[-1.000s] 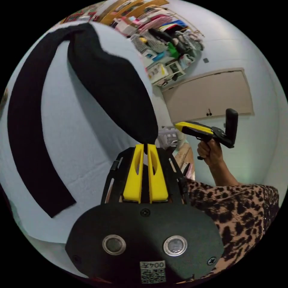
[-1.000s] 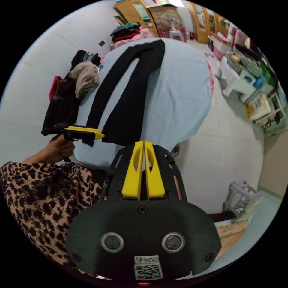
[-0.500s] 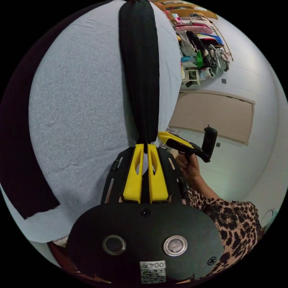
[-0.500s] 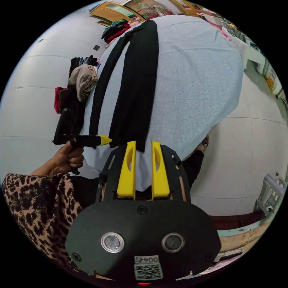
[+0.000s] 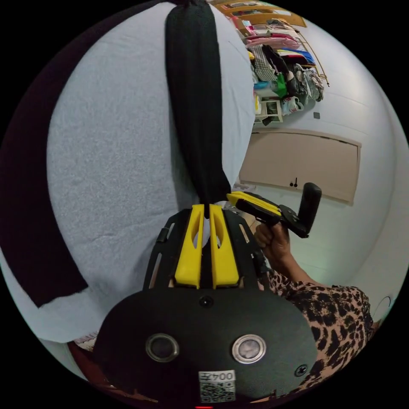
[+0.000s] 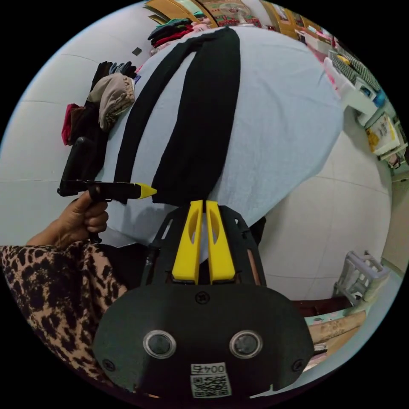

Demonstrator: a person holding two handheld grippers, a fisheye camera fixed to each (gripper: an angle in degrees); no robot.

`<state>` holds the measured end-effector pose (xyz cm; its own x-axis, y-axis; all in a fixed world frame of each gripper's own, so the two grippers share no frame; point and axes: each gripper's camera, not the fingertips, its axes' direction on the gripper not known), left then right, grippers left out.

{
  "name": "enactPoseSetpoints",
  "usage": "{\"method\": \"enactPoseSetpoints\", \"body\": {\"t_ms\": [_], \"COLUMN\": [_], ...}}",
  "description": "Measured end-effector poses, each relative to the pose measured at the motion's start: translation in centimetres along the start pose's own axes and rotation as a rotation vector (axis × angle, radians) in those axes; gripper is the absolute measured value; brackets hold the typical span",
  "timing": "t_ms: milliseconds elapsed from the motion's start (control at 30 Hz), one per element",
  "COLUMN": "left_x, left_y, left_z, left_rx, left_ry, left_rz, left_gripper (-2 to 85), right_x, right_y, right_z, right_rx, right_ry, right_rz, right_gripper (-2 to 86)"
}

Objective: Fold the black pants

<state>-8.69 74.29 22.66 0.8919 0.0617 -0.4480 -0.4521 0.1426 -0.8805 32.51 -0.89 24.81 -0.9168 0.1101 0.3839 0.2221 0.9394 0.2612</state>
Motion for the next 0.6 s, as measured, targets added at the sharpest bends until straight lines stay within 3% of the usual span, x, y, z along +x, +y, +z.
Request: {"method": "enactPoseSetpoints", "body": {"t_ms": [133,333,600], "left_x": [1.7,-0.8,-0.5], "left_y": [0.8,0.3,2.0], "left_z": [-0.8,3.9,4.1], "left_rx": [-0.005,-0.099,-0.103], "left_ry": [-0.041,-0.059,-0.07], "left_rz": [0.045,-0.039,0.01], "left_gripper": [2.6,2.6,2.8], "right_x": [-2.1,-1.8,-4.4], "right_y": [1.0,0.7,1.0], "right_z": [-2.8,3.1,0.1], "right_rx": [-0.004,-0.118,-0.111], "right_ry": [0.084,0.11,0.101], "right_rz": [-0.04,0.02,-0.001], "right_gripper": [0.7,1.7,7.3]}}
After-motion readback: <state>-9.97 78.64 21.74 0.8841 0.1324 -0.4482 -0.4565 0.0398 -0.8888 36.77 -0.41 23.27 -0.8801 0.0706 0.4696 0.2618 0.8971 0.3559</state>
